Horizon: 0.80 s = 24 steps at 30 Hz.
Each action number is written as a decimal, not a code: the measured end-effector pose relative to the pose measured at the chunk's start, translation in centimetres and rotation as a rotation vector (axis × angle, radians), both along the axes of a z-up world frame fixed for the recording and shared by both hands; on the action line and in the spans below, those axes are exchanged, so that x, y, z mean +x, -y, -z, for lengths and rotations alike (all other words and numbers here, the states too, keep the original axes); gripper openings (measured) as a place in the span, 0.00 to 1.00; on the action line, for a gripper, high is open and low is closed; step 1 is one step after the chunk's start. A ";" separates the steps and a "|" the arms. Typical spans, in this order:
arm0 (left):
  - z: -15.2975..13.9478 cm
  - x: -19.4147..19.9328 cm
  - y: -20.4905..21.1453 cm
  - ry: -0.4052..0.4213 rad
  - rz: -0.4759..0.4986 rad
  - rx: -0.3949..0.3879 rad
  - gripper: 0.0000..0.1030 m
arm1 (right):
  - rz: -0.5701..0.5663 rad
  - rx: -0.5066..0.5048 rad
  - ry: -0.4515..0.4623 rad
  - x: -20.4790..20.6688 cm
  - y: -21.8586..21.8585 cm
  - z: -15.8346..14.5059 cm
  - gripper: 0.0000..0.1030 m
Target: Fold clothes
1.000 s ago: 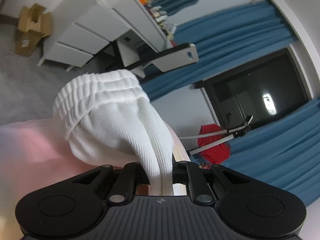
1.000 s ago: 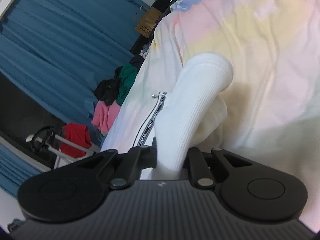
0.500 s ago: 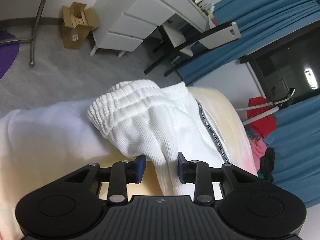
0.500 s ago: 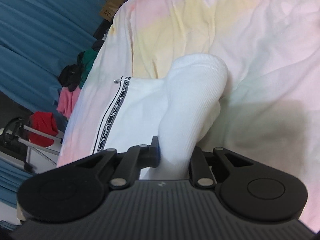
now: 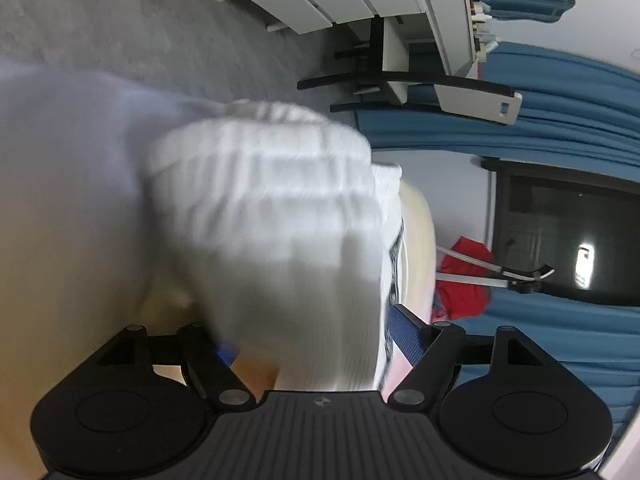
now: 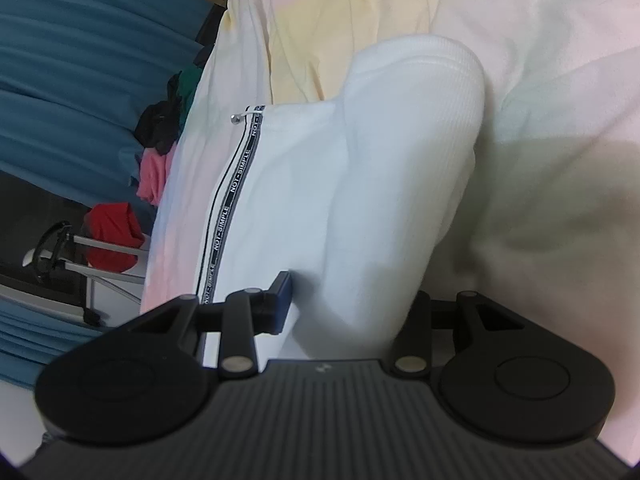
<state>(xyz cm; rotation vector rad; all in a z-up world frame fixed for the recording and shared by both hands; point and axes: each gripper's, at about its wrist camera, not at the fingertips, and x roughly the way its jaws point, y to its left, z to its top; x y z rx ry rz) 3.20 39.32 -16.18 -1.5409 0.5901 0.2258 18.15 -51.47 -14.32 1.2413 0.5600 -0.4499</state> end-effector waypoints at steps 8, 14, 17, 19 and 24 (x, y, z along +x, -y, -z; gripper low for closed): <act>-2.9 1.0 -1.2 0.207 -0.045 0.184 0.21 | 0.042 0.060 0.052 -0.3 0.6 0.7 0.40; -5.9 1.0 0.1 0.343 -0.011 0.391 0.20 | 0.039 0.082 0.102 -0.2 1.0 1.0 0.40; -3.4 2.6 0.3 -0.007 0.058 0.485 0.21 | 0.020 0.072 0.114 0.1 1.0 1.0 0.40; -1.6 2.9 0.2 -0.127 0.105 0.474 0.24 | 0.009 0.063 0.120 0.3 1.0 0.9 0.40; -2.9 1.3 1.4 -0.125 0.136 0.545 0.40 | -0.014 0.041 0.125 0.9 1.0 0.7 0.40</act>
